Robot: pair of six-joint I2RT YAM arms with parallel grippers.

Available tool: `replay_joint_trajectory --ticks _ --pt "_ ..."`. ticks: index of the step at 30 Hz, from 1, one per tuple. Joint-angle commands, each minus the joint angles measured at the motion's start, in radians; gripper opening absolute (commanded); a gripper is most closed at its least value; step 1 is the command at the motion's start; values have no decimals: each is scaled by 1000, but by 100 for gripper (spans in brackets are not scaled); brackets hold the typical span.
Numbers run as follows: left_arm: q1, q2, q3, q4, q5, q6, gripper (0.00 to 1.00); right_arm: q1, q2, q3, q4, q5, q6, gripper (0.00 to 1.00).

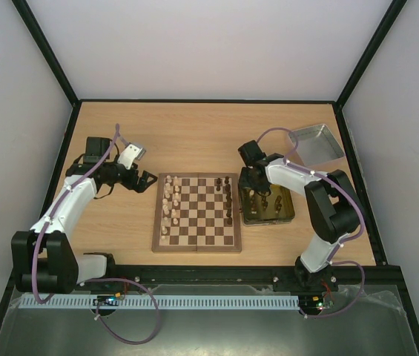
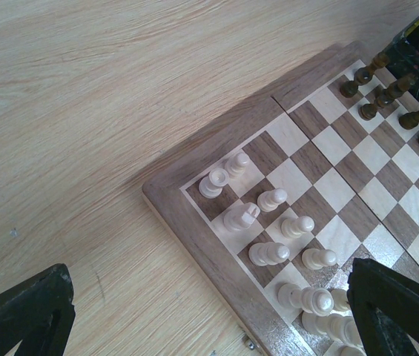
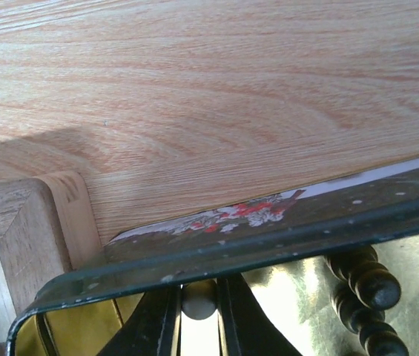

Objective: Set up the chess pieces on the board
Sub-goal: Pick up the chess piece from the storage box, then place the chess piece on the chessboard.

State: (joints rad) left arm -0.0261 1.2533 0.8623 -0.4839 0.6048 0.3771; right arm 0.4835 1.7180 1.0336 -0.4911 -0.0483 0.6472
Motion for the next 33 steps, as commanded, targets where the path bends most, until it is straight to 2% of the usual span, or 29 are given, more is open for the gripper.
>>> replay_joint_trajectory --ticks 1,12,16,20,28,33 --pt "-5 10 -6 -4 11 4 100 -6 0 -4 -13 31 -7 7" --pt "-5 22 -6 -9 12 4 100 -2 -80 -7 -70 89 -35 5" --pt "-5 27 -5 -7 11 2 100 37 -143 14 -128 144 -35 5" --pt "-5 32 -3 -9 9 0 100 137 -194 58 -214 214 -20 5" --pt "-5 34 -3 -4 -11 -3 100 406 -300 85 -284 198 126 5" --pt "-5 34 -3 1 -23 -7 100 560 -279 131 -282 169 184 3"
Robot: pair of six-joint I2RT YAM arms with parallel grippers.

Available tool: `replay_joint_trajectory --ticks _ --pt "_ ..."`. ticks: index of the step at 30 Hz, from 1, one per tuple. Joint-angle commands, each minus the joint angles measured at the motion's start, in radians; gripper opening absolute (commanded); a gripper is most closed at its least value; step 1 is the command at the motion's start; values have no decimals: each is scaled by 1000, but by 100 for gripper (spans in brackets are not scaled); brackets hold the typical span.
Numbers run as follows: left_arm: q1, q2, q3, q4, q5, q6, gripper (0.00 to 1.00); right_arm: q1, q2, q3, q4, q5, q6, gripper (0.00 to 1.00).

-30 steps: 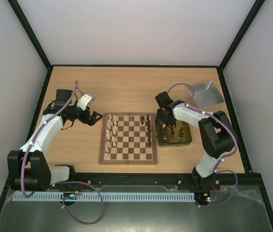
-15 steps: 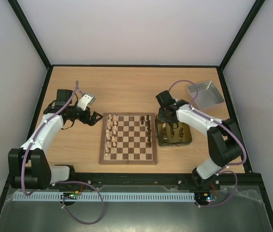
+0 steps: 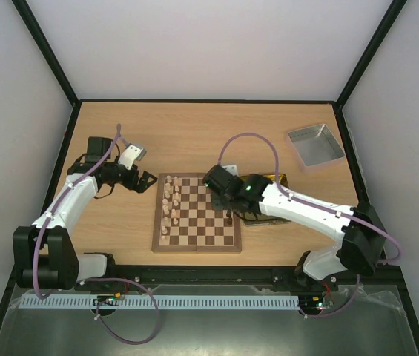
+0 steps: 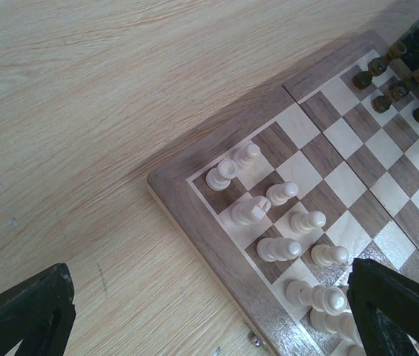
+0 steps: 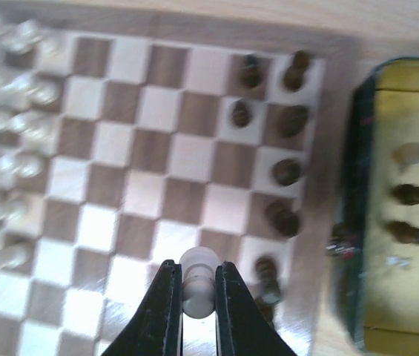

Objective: Set up the chess pieces on the board
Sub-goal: Place the chess piece on the chessboard.

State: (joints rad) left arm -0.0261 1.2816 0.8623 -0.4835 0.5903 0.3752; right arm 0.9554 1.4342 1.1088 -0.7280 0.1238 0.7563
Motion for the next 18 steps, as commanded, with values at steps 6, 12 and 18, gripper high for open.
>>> replay_joint_trajectory --ticks 6,12,18 --pt "-5 0 -7 3 -26 -8 100 227 116 108 -17 -35 78 3" --pt "-3 -5 -14 13 -52 -15 100 268 224 147 36 -75 55 3" --pt "-3 -7 -19 23 -71 -18 100 273 312 202 57 -68 43 3"
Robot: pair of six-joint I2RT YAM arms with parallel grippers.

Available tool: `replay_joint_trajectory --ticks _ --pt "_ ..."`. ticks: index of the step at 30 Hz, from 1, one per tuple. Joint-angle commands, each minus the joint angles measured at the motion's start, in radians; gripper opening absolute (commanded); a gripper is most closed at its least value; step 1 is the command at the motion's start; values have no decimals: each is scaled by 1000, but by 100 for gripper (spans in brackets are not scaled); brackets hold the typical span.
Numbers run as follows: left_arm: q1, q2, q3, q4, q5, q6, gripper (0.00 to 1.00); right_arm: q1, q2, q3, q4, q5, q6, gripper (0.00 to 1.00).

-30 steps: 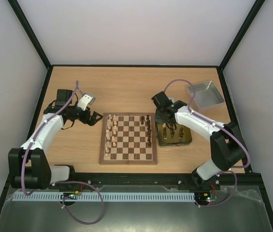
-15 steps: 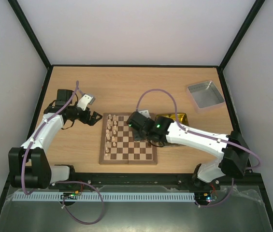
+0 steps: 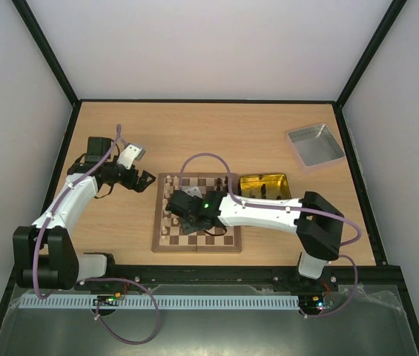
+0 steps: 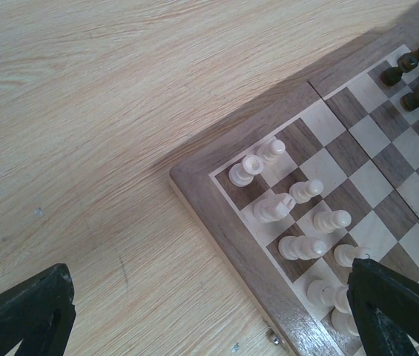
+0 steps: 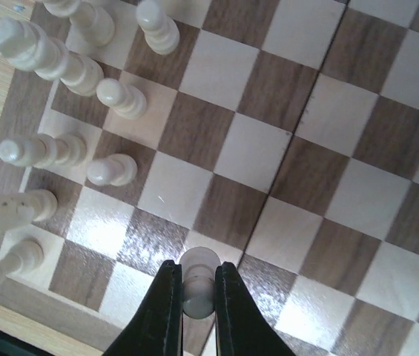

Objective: Set up the chess pieces on the board
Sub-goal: Place the chess piece on the chessboard.

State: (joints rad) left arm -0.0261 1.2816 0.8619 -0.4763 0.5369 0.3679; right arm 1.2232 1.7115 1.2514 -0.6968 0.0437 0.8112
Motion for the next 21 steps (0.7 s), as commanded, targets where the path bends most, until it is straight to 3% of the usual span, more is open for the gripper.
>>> replay_joint_trajectory --ticks 1,21 --pt "-3 -8 -20 17 -19 -12 100 4 49 68 27 8 -15 3" --pt "-2 -6 -20 22 -25 -15 100 58 136 147 -7 -44 -44 3"
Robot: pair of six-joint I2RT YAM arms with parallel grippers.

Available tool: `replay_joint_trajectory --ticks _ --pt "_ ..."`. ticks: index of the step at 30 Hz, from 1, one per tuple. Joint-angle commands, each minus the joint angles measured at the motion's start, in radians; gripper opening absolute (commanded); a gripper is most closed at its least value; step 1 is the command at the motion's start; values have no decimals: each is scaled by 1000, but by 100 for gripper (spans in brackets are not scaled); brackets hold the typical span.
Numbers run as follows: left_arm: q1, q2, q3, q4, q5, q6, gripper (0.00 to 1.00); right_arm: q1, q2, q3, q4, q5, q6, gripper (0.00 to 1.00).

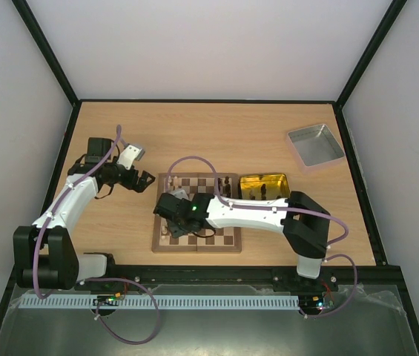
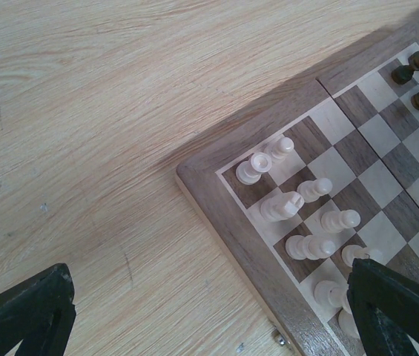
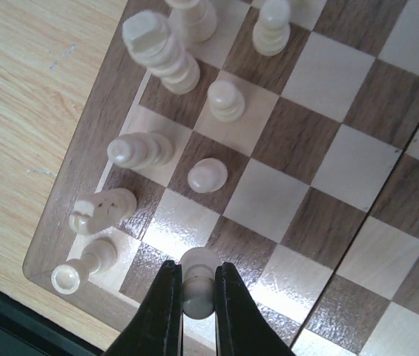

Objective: Set up the chess pieces on the board
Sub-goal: Place the chess piece on the chessboard.

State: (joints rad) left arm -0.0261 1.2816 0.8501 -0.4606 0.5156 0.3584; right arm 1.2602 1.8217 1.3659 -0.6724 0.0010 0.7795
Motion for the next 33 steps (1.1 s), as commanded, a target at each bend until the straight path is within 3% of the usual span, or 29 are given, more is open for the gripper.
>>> replay_joint_trajectory --ticks 1,11,21,33 --pt "-3 -7 -8 9 -13 -10 100 24 30 34 -32 -1 -13 3" --pt "23 -4 -13 59 -122 -68 100 30 56 38 -21 -19 -16 3" --pt "90 18 -8 71 -127 -93 100 31 79 57 -21 -28 -19 4" --pt "97 3 -11 55 -98 -84 100 33 106 83 -26 -20 -24 5"
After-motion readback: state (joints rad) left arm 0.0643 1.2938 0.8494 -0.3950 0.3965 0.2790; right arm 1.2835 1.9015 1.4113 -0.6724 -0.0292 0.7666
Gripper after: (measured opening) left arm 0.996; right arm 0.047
